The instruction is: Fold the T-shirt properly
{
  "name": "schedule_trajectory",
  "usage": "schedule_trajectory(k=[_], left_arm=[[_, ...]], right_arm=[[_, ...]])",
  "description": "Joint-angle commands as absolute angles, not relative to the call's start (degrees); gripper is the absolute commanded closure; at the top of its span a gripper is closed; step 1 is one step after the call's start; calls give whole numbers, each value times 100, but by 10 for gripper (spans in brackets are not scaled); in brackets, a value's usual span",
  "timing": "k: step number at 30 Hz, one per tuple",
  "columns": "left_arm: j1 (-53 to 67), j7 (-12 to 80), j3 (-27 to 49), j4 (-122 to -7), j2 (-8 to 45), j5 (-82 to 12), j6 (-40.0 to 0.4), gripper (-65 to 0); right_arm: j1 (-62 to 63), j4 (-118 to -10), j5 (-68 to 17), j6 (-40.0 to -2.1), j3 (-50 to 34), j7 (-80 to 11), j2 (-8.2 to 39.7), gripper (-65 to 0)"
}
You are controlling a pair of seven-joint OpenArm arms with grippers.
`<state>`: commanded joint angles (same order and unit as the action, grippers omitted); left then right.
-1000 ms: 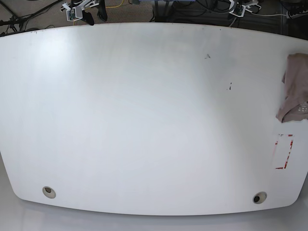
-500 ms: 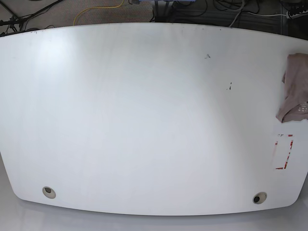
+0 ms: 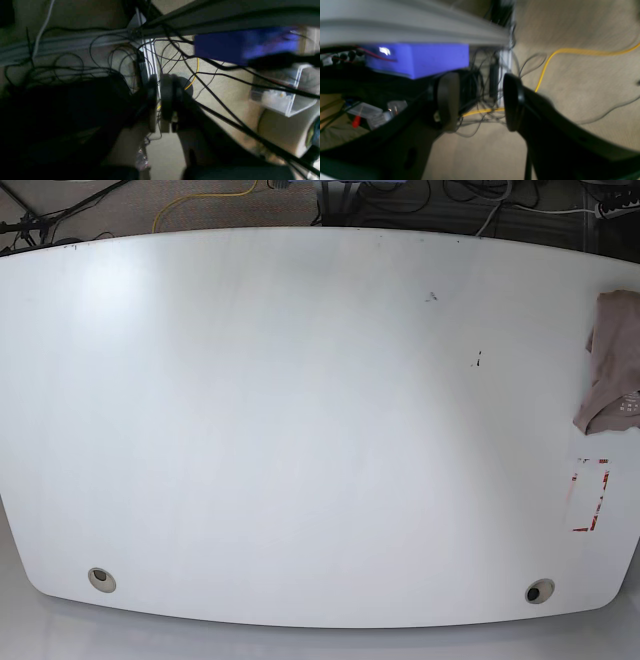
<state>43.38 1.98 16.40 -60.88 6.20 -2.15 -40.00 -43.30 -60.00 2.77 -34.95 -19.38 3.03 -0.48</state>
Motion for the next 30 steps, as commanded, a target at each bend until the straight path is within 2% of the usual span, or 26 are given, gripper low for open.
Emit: schedule_trajectory(k=[4,9,13,15,26,30], left_arm=[[3873,198,1657,-5323,655,-215,-4000,0],[3257,163,1420,-4374,884,-215,-3547,0],[2897,154,1024,-3837,910,-215,-3231,0],[2615,154,848,-3495,919,-215,-2949,0],[1508,154,127,-2105,989,-224,-1930,0],[1165,154,57,-1692,919,-224,-1763,0]], right_arm=[[-4004,-5499,444,-3354,-1930,303,-48,-268],[-3591,-4963,743,-3108,-1930,303,-48,-268],[-3301,-4611,980,-2826,-1930,303,-48,-268],[-3037,-4251,1112,-2642,-1930,303,-48,-268],[-2097,-2967,1402,-2035,-1930,277,75,-274],[-1824,-2738,1578,-1877,-1930,242,75,-274]])
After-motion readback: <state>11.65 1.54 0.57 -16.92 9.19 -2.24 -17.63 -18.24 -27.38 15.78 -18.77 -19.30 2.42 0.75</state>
